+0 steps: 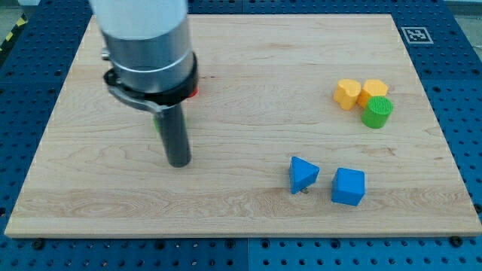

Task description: Move your arm to the left side of the green star

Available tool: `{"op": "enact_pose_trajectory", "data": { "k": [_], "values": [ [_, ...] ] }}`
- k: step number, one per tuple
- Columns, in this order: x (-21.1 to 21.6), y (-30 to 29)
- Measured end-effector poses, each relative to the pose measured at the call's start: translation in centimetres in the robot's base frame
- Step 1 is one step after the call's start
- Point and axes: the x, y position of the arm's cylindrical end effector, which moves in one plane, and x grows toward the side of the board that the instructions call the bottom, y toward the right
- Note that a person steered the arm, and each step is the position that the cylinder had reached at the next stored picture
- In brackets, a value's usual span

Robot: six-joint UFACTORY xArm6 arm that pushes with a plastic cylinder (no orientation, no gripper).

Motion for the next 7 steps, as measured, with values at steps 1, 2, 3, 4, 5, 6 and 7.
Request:
{"op": "enact_pose_trajectory", "data": {
  "k": [1, 2, 3, 4, 5, 6, 7],
  "values": [
    [0.0, -0.6],
    [0.0, -0.6],
    [0.0, -2.4],
    [0.0, -4.8],
    [-0.3, -7.3],
    [-0.7, -7.6],
    [-2.9, -7.2]
  ]
}}
